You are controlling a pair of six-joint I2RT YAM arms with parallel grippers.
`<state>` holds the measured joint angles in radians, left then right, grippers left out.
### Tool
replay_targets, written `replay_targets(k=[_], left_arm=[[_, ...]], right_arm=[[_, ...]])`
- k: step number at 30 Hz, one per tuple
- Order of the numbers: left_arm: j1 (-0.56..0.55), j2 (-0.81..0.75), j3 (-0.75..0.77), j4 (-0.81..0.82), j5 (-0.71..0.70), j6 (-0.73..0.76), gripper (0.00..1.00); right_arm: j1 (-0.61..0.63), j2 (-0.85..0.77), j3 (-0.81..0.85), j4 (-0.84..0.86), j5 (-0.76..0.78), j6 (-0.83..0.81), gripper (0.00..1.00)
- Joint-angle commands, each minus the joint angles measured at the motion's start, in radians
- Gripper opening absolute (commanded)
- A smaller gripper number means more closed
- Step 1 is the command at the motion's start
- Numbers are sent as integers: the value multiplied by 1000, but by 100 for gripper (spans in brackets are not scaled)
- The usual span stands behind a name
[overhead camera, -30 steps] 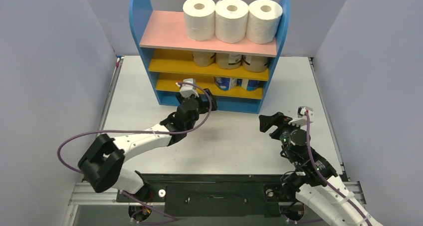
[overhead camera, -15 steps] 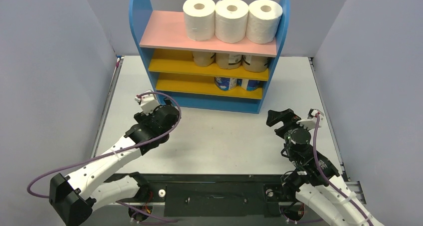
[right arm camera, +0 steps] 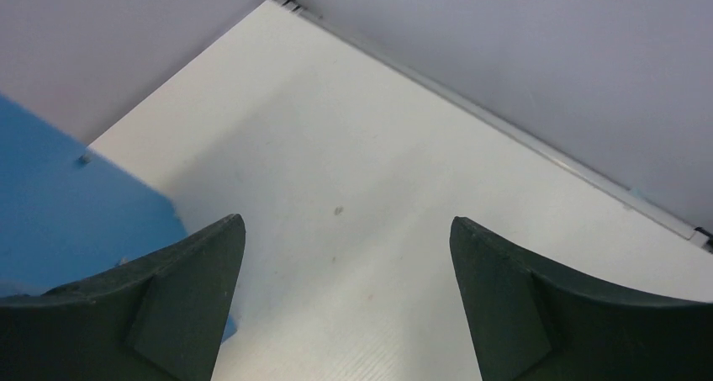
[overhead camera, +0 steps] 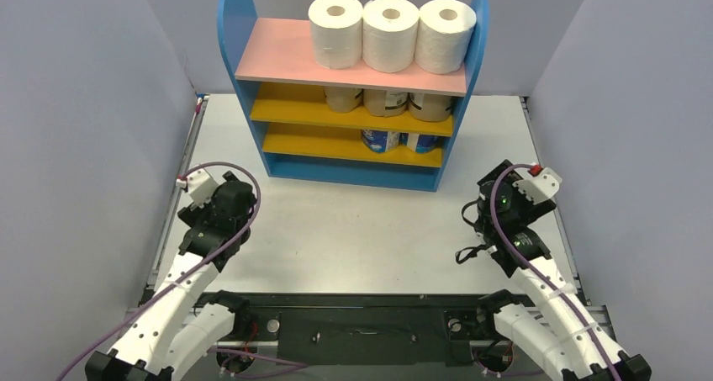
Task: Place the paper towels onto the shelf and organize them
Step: Reset both arms
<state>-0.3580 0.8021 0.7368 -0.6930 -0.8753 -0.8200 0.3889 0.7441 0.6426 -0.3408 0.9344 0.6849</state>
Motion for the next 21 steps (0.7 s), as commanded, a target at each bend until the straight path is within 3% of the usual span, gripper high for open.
replay_targets(k=[1, 8, 12, 21], left_arm=[[43, -28, -160, 367, 91, 187, 96], [45, -66, -309, 754, 16, 438, 96], [52, -47, -317, 797, 5, 502, 96], [54, -51, -366, 841, -10, 454, 96]], right_arm=[[-105, 66, -66, 206, 33, -109, 87], [-224, 95, -210, 457, -39, -166, 87], [-253, 108, -269, 550, -7, -236, 87], [-255, 241, -478, 1099, -85, -459, 87]])
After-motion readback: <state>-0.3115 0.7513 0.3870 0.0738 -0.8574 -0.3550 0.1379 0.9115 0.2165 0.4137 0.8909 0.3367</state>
